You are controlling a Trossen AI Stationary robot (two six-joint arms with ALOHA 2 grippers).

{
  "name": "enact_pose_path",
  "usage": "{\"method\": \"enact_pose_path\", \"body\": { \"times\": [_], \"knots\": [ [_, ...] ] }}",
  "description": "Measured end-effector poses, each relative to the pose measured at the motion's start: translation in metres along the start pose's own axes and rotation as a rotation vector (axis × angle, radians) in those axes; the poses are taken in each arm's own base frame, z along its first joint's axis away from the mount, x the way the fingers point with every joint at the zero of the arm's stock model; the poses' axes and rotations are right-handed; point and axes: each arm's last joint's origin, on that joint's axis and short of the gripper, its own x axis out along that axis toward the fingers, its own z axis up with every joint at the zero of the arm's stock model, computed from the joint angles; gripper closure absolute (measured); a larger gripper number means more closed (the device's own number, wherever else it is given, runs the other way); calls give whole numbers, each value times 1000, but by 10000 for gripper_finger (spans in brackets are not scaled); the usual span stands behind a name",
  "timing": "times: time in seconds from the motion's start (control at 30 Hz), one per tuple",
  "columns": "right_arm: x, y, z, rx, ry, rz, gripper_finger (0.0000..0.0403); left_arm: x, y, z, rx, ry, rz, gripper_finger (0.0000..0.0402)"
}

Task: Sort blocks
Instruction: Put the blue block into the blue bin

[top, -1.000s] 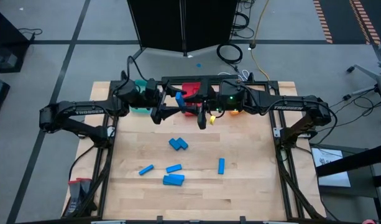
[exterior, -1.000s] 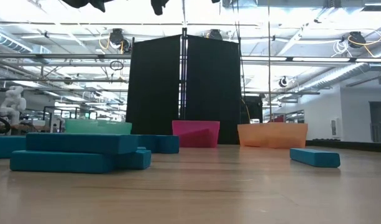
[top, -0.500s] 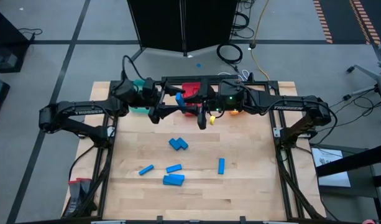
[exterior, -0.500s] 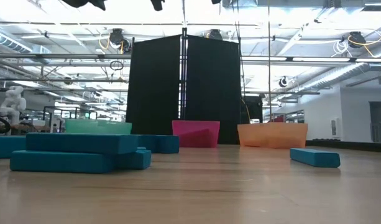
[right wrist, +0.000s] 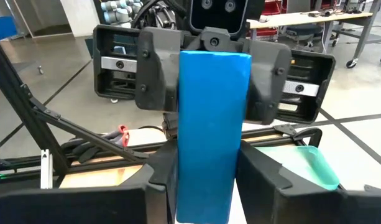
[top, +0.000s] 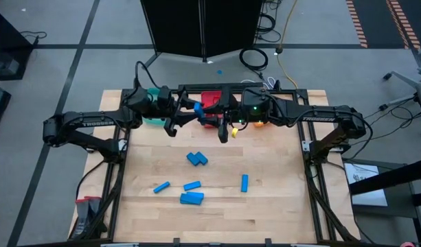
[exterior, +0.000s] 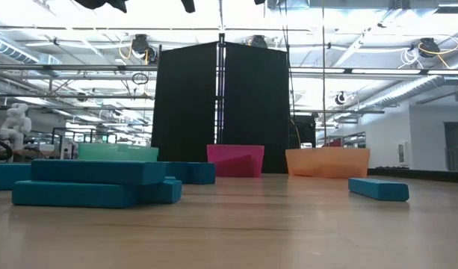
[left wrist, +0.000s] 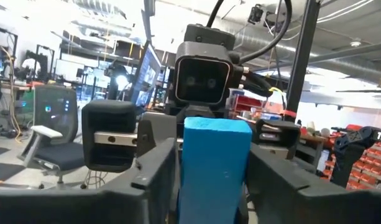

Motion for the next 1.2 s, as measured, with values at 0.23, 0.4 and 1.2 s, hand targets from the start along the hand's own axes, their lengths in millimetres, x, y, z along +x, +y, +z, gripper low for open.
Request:
{"method": "enact_pose_path", "body": {
  "times": [0.23,0.4,1.2],
  "knots": [
    [0,0,0,7,0,1,299,0,0,0,18,-1,0,267],
    [0,0,0,12,0,1,299,0,0,0,13,-4,10,267],
    [-17,-12,-17,101,249,-84,58,-47,34,12,52,200,426,253]
  ]
}}
